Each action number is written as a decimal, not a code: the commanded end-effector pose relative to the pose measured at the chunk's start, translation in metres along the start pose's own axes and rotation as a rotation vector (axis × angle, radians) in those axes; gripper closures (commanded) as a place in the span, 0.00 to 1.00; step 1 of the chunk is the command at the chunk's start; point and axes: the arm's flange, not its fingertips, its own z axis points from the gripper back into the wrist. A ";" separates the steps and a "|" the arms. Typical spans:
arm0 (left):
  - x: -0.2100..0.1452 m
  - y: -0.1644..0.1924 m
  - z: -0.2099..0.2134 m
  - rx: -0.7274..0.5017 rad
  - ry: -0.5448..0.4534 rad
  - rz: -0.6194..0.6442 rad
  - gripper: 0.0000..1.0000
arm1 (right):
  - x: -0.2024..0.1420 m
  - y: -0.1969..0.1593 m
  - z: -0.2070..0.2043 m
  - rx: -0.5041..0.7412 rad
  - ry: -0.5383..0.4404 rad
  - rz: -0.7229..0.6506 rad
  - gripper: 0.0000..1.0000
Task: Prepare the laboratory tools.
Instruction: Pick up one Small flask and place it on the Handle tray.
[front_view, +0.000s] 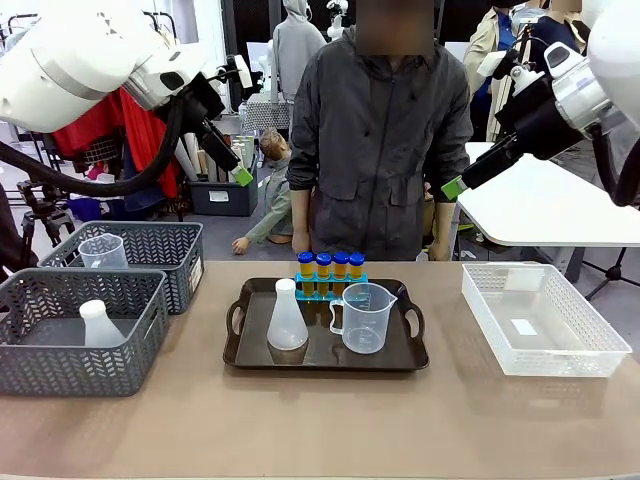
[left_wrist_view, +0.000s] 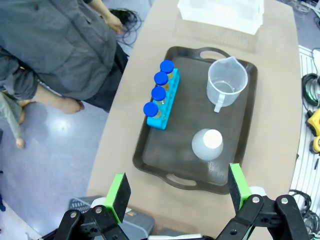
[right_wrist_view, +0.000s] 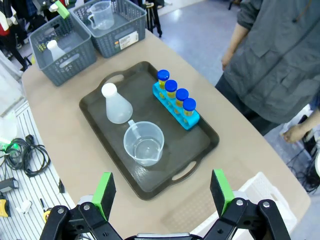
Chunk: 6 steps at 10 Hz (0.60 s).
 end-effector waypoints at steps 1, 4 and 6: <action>0.000 -0.001 -0.001 -0.010 0.002 0.001 0.00 | 0.000 -0.001 0.000 0.020 -0.023 -0.008 0.00; 0.000 -0.001 -0.001 -0.010 0.002 0.001 0.00 | 0.000 -0.001 0.000 0.020 -0.023 -0.008 0.00; 0.000 -0.001 -0.001 -0.010 0.002 0.001 0.00 | 0.000 -0.001 0.000 0.020 -0.023 -0.008 0.00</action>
